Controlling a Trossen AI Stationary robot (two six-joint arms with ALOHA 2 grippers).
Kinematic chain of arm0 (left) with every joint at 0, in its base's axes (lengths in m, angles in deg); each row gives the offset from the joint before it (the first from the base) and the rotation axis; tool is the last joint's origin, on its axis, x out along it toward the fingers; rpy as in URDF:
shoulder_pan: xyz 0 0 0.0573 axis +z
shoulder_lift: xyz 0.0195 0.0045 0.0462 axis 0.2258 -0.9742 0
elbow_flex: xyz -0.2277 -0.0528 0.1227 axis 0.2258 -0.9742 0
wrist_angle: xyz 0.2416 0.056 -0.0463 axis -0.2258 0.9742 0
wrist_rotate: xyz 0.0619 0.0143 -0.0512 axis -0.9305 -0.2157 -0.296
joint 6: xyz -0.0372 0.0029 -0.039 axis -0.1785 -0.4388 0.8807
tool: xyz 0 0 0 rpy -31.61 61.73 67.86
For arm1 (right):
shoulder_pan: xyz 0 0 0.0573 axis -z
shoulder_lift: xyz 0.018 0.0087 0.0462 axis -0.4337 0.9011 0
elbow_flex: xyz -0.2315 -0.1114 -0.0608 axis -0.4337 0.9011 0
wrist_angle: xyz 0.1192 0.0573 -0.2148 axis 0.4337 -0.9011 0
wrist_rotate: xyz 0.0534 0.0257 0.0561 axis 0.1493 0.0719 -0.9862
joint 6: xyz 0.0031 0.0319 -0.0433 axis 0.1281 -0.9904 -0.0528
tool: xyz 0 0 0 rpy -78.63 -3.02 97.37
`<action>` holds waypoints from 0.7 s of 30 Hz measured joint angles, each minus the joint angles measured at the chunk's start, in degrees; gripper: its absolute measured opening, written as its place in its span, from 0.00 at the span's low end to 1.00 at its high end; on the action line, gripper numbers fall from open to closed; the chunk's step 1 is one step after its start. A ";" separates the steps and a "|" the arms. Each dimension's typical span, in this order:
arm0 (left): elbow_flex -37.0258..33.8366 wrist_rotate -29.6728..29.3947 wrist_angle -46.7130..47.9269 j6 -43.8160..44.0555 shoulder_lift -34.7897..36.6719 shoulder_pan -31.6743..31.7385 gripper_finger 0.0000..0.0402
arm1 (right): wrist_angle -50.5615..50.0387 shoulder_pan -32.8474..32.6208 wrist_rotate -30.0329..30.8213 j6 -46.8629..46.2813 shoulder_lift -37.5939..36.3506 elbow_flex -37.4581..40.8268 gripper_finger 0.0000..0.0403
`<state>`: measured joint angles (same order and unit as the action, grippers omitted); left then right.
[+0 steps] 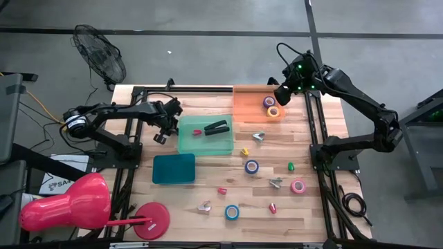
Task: Pick and place Stapler, Stapler remover, tape
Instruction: Put the black staple remover in the blue bin
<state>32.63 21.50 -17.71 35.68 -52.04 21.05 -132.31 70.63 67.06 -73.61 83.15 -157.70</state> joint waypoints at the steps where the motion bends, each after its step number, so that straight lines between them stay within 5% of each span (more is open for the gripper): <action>1: 0.00 -0.12 0.07 -0.28 0.06 -0.01 0.19 | 0.00 0.01 0.16 0.00 0.00 0.00 0.61; 10: -0.37 -6.92 7.25 -4.29 4.42 0.08 0.19 | -1.38 0.00 0.97 -0.02 0.00 0.00 0.61; 21: -0.33 -10.27 7.21 -25.66 13.78 0.03 0.19 | -1.51 0.02 0.96 -0.23 0.00 0.00 0.61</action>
<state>32.30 11.24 -10.50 10.03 -38.26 21.08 -133.82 70.64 68.03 -73.84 83.15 -157.70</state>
